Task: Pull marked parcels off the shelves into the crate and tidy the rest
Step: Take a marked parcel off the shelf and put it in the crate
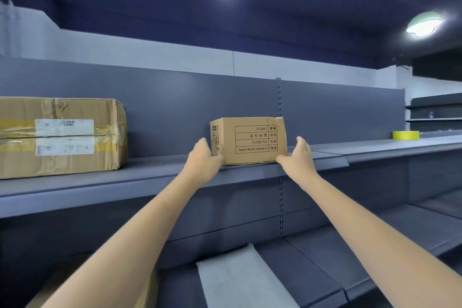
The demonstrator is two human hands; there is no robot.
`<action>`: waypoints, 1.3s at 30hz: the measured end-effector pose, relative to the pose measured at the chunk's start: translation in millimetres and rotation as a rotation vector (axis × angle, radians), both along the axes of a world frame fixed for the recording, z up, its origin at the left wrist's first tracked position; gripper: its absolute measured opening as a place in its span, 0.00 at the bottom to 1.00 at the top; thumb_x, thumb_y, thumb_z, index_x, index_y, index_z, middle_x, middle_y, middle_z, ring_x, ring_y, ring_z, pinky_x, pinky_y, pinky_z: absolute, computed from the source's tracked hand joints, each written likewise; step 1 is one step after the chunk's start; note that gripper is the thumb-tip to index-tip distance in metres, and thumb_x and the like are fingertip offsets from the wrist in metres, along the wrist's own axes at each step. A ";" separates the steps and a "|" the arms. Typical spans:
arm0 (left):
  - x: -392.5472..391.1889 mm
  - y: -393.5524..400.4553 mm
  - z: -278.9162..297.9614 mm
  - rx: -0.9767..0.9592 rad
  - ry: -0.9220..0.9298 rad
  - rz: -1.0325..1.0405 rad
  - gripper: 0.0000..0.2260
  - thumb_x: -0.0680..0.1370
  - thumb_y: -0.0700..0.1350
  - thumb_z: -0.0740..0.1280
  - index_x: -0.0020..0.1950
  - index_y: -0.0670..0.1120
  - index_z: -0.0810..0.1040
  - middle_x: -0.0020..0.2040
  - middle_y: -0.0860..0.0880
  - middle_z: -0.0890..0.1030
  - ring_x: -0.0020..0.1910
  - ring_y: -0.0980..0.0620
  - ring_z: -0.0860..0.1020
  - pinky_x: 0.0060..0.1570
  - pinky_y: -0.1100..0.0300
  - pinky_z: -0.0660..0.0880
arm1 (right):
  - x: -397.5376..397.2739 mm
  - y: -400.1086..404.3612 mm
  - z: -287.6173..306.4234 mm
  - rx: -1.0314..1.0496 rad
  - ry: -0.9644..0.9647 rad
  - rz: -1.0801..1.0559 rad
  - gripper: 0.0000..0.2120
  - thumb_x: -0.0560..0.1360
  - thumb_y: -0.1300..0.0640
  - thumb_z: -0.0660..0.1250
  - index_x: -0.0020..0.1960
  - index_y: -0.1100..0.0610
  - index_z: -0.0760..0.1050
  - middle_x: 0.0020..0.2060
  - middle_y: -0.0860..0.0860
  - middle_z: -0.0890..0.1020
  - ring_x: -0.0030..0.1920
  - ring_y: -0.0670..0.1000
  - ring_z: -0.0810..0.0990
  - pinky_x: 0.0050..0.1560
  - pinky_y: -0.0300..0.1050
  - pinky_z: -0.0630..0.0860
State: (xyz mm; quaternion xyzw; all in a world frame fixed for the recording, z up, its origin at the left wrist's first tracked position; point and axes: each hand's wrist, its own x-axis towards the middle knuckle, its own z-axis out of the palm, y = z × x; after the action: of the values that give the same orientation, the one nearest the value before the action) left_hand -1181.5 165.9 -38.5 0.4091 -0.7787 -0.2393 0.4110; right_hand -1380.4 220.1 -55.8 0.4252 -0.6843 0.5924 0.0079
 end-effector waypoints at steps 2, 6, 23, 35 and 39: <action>-4.4 -2.2 -2.9 0.007 -0.048 -0.006 0.08 0.77 0.43 0.60 0.45 0.51 0.61 0.43 0.49 0.70 0.40 0.51 0.70 0.31 0.61 0.64 | -4.9 -7.1 -3.1 -0.007 -0.072 0.010 0.38 0.73 0.61 0.67 0.75 0.60 0.47 0.73 0.56 0.56 0.70 0.56 0.62 0.53 0.42 0.64; -7.6 -2.0 -3.5 0.046 -0.146 -0.057 0.11 0.76 0.42 0.60 0.57 0.42 0.65 0.54 0.39 0.74 0.44 0.43 0.72 0.32 0.59 0.62 | -8.2 -17.3 -7.5 -0.017 -0.222 0.060 0.41 0.72 0.55 0.68 0.75 0.55 0.45 0.74 0.54 0.58 0.72 0.57 0.59 0.67 0.55 0.62; 51.1 -21.3 -13.8 -0.018 0.171 -0.370 0.21 0.74 0.33 0.61 0.64 0.48 0.70 0.61 0.55 0.74 0.60 0.56 0.70 0.57 0.59 0.69 | 57.4 7.7 -5.5 -0.112 0.021 0.128 0.28 0.67 0.62 0.74 0.56 0.55 0.59 0.55 0.50 0.73 0.53 0.49 0.74 0.40 0.32 0.69; 88.5 7.2 25.2 -0.303 0.234 -0.319 0.23 0.67 0.38 0.63 0.62 0.47 0.72 0.61 0.45 0.73 0.63 0.48 0.71 0.63 0.51 0.71 | 87.6 35.4 55.2 0.053 0.506 0.142 0.64 0.61 0.58 0.79 0.74 0.50 0.30 0.74 0.50 0.35 0.75 0.49 0.42 0.66 0.41 0.52; 80.6 38.7 39.2 -0.284 0.236 -0.302 0.18 0.73 0.32 0.61 0.62 0.44 0.71 0.62 0.46 0.72 0.61 0.47 0.73 0.59 0.56 0.72 | 69.6 44.7 59.3 0.002 0.524 0.134 0.60 0.61 0.57 0.79 0.75 0.53 0.37 0.74 0.51 0.45 0.72 0.51 0.54 0.64 0.43 0.59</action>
State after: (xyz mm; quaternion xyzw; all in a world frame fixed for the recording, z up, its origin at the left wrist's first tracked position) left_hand -1100.9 204.6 0.6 0.1953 -0.8036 -0.2325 0.5119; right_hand -1310.8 264.7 3.5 0.6083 -0.6300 0.4605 0.1452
